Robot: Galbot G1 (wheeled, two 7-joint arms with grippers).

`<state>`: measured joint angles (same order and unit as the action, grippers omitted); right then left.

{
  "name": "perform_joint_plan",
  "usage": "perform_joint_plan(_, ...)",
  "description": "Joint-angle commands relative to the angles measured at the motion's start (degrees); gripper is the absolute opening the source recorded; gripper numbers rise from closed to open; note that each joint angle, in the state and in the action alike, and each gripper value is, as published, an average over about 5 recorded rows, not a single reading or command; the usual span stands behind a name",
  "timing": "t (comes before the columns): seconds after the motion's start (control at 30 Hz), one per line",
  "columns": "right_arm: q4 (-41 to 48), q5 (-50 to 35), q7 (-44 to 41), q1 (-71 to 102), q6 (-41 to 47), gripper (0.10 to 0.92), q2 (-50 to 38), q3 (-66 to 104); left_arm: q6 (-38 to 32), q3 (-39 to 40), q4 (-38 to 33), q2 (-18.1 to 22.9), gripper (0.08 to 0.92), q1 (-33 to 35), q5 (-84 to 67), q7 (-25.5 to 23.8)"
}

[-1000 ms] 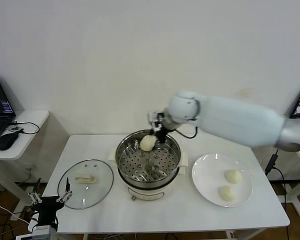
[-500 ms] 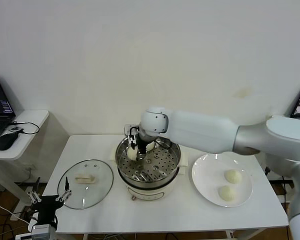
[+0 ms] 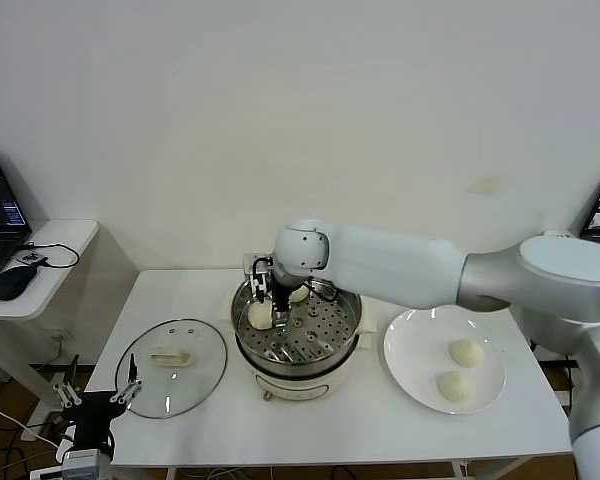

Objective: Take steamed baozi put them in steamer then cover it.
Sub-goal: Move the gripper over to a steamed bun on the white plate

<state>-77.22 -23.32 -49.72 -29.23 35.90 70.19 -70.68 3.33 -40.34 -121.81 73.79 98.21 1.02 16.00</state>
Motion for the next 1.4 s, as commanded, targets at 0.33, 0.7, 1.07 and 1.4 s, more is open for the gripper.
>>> perform_joint_plan(0.33,-24.6,13.9,-17.7,-9.6,-16.3,0.822,-43.6,-3.7,0.2,1.2,0.0,-0.2,0.823,-0.1,0.4,-0.1)
perform_joint_plan(0.7,-25.2,28.2,-15.0,27.4,-20.6,0.823,-59.7,22.1,0.0,1.7,-0.5,0.3,0.823,1.1,1.1,0.0)
perform_joint_plan(1.07,-18.7,34.7,-10.8,46.8,-21.0,0.823,-53.0,34.9,0.1,1.5,-1.8,0.8,0.823,2.7,2.0,0.0)
perform_joint_plan(1.4,-14.4,37.0,-8.8,48.9,-20.6,0.823,-45.8,34.9,0.1,0.8,-1.6,1.2,0.823,3.0,2.0,0.1)
